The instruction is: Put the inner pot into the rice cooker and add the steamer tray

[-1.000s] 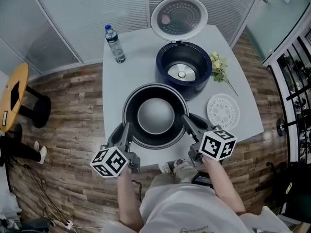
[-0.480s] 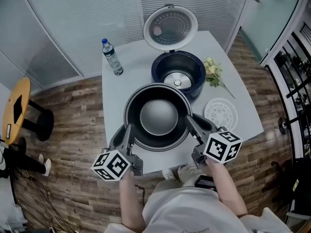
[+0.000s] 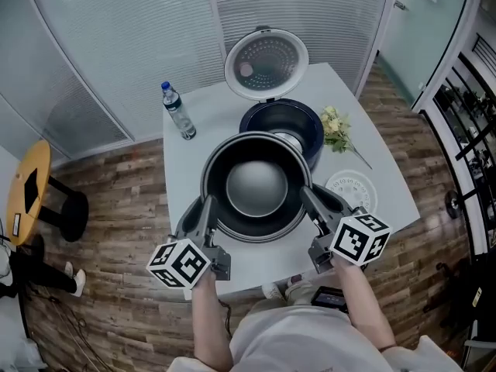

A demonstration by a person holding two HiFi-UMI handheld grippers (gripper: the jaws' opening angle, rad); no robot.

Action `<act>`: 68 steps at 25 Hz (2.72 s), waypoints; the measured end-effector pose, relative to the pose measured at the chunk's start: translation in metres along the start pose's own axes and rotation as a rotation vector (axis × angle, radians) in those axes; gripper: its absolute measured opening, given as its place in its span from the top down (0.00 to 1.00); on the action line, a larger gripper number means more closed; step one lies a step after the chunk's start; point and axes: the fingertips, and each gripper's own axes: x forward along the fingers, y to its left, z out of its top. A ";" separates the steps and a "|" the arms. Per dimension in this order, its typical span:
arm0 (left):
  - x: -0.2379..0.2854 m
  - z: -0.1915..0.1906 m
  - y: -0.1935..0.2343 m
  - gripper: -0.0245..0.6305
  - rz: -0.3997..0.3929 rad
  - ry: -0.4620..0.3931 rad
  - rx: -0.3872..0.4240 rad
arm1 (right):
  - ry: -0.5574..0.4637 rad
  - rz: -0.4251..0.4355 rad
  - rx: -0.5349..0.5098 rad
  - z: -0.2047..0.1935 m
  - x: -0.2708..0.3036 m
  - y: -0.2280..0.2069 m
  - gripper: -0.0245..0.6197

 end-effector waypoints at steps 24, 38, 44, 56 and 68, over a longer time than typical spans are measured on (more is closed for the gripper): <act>0.092 0.034 -0.031 0.86 -0.100 -0.005 0.031 | -0.129 0.000 -0.001 0.076 0.019 -0.044 0.86; 0.153 0.051 -0.031 0.86 -0.109 -0.039 0.021 | -0.130 0.022 -0.003 0.113 0.053 -0.080 0.86; 0.176 0.049 -0.031 0.86 -0.110 -0.039 0.000 | -0.126 0.027 0.005 0.125 0.064 -0.097 0.86; 0.217 0.044 -0.022 0.86 -0.088 -0.004 -0.002 | -0.109 0.019 0.033 0.133 0.088 -0.129 0.86; 0.245 0.024 0.004 0.86 -0.064 0.063 -0.036 | -0.061 -0.021 0.084 0.117 0.115 -0.157 0.86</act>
